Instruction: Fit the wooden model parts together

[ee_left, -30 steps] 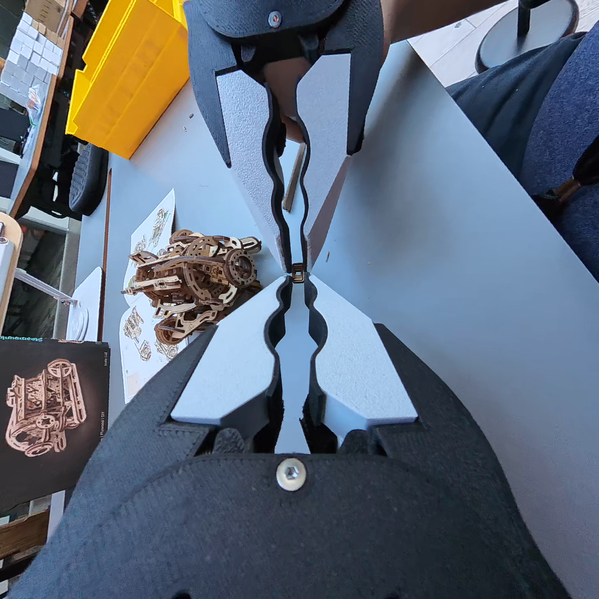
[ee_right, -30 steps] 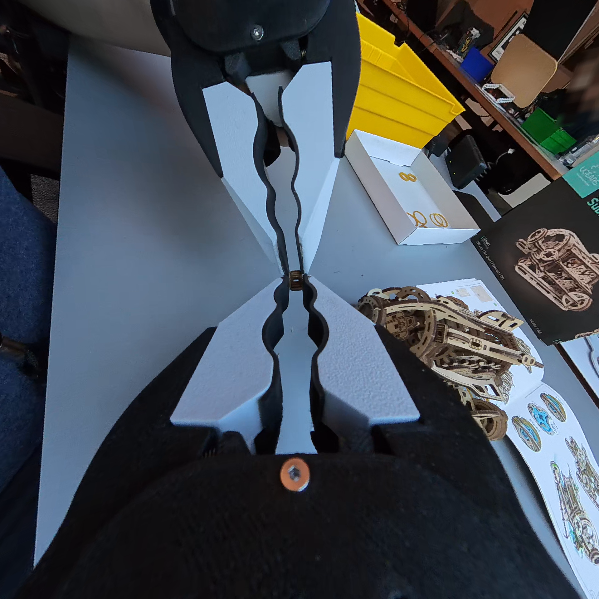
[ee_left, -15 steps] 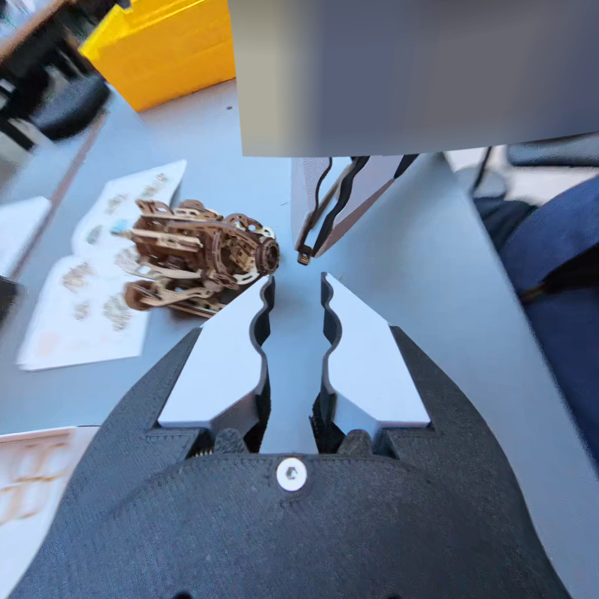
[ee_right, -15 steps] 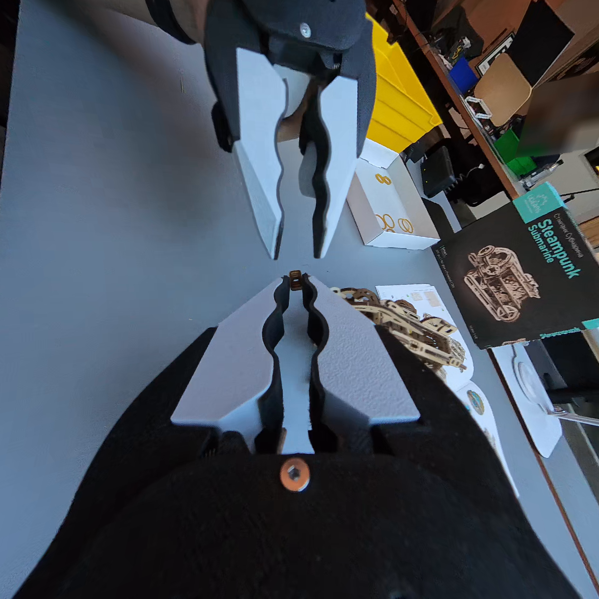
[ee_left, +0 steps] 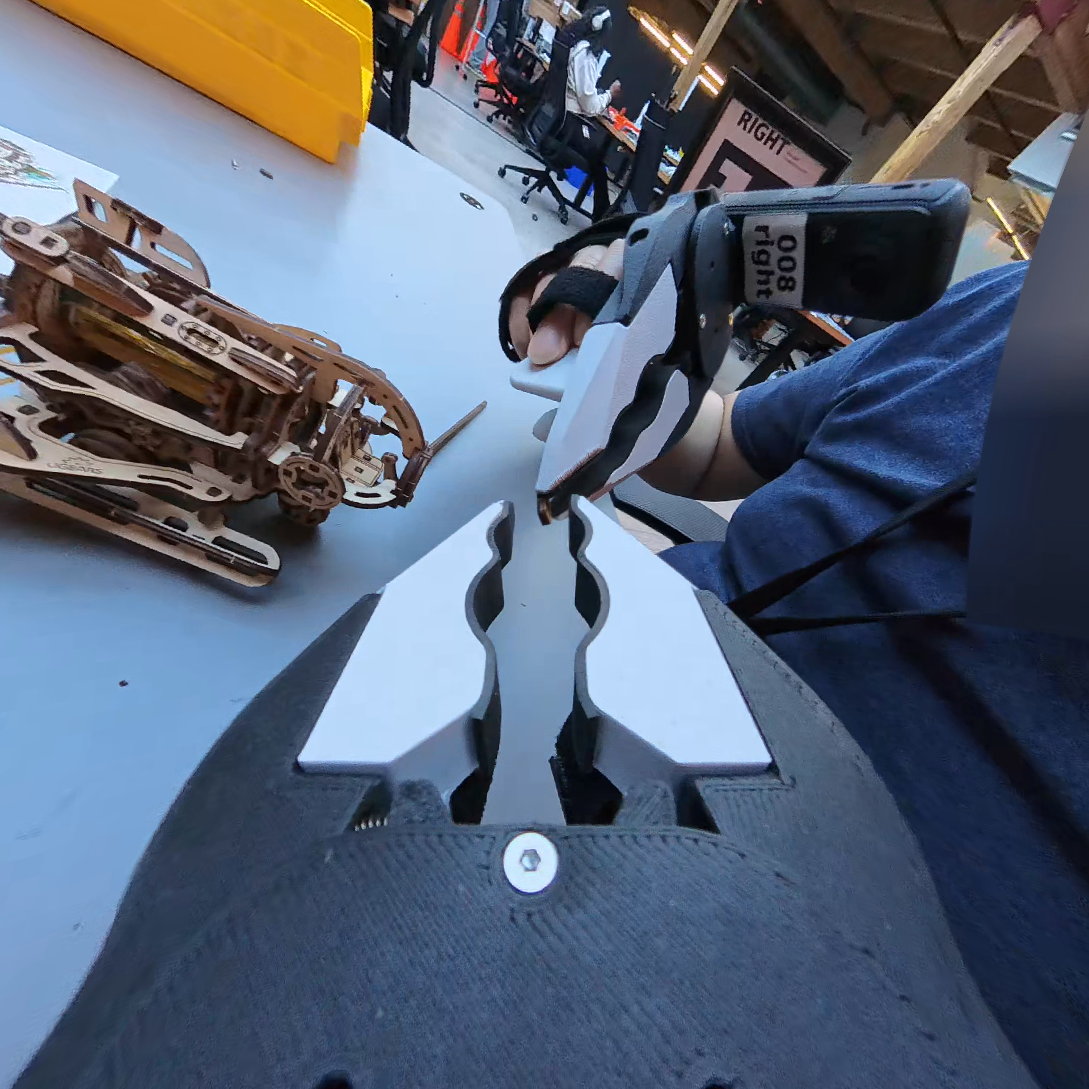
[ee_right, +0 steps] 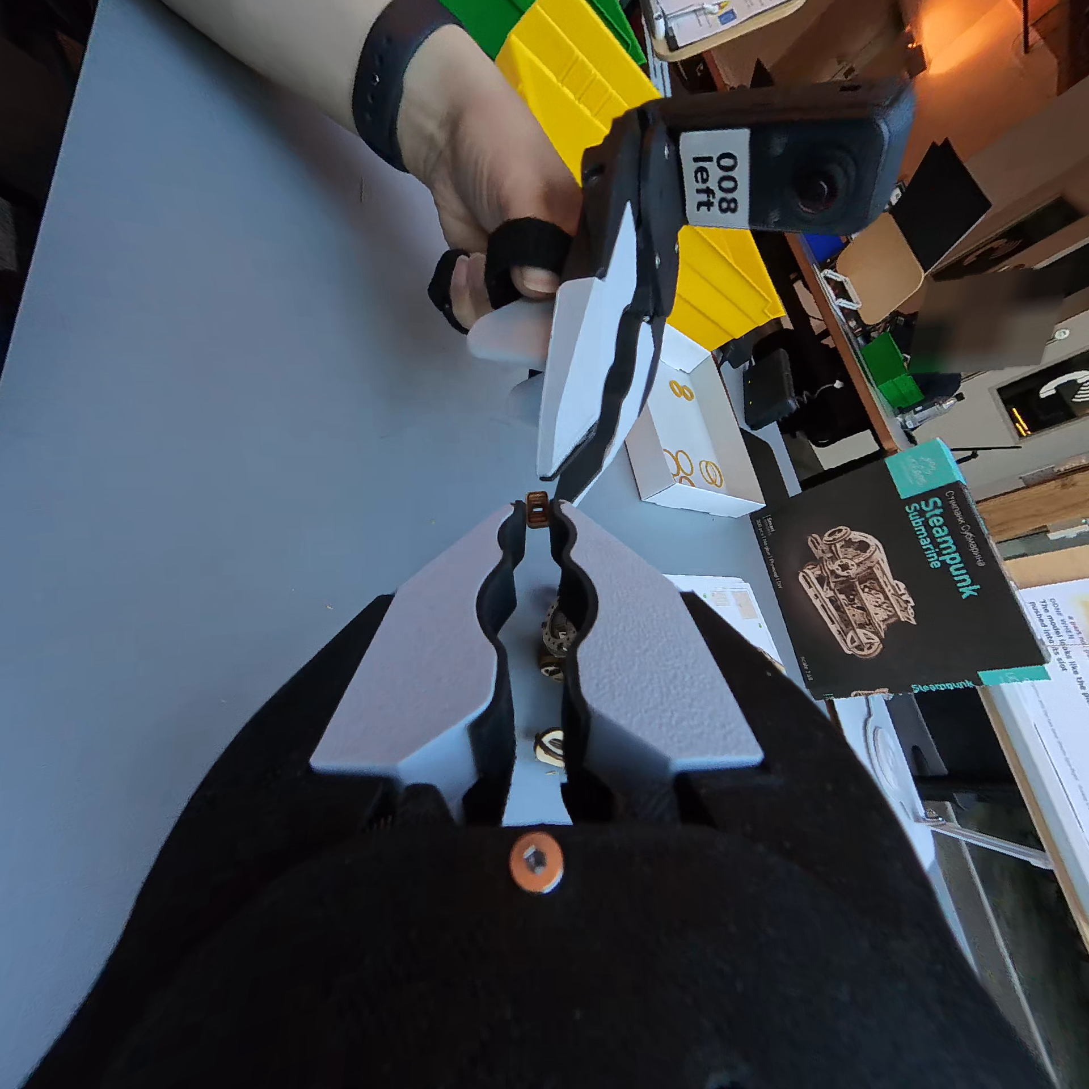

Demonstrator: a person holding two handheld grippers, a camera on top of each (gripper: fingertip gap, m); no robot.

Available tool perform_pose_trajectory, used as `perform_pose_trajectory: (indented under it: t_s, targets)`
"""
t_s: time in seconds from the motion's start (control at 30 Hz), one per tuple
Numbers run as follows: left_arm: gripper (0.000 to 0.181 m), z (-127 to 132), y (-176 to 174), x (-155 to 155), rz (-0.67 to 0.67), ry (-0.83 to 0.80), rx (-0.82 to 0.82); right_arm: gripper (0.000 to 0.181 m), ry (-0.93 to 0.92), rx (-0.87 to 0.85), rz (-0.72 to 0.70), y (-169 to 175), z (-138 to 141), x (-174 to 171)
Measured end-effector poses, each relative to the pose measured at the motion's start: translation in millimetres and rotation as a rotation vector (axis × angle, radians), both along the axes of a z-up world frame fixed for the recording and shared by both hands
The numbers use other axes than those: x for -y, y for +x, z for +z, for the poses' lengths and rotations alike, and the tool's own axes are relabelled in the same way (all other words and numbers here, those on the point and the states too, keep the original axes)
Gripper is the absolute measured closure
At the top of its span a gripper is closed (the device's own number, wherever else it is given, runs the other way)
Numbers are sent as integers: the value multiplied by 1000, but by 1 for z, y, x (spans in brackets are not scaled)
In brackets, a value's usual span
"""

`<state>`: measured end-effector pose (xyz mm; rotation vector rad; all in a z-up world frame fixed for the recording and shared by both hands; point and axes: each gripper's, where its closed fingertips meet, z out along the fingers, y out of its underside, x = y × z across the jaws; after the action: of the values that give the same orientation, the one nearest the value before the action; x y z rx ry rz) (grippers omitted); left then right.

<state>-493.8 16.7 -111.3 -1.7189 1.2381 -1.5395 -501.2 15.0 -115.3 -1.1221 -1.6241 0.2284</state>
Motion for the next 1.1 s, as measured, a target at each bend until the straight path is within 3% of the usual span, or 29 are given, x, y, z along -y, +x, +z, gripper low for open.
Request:
perform_pose_trajectory:
  t_s: [0.2, 0.3, 1.1]
  targets:
    - [167, -7, 0, 4, -30, 6, -26, 175, 3, 15, 3, -4, -2, 1]
    - [179, -10, -2, 6, -47, 18, -34, 175, -1, 19, 4, -7, -3, 1]
    - [181, -3, -5, -6, -18, -36, 48, 175, -105, -57, 33, -10, 5, -11]
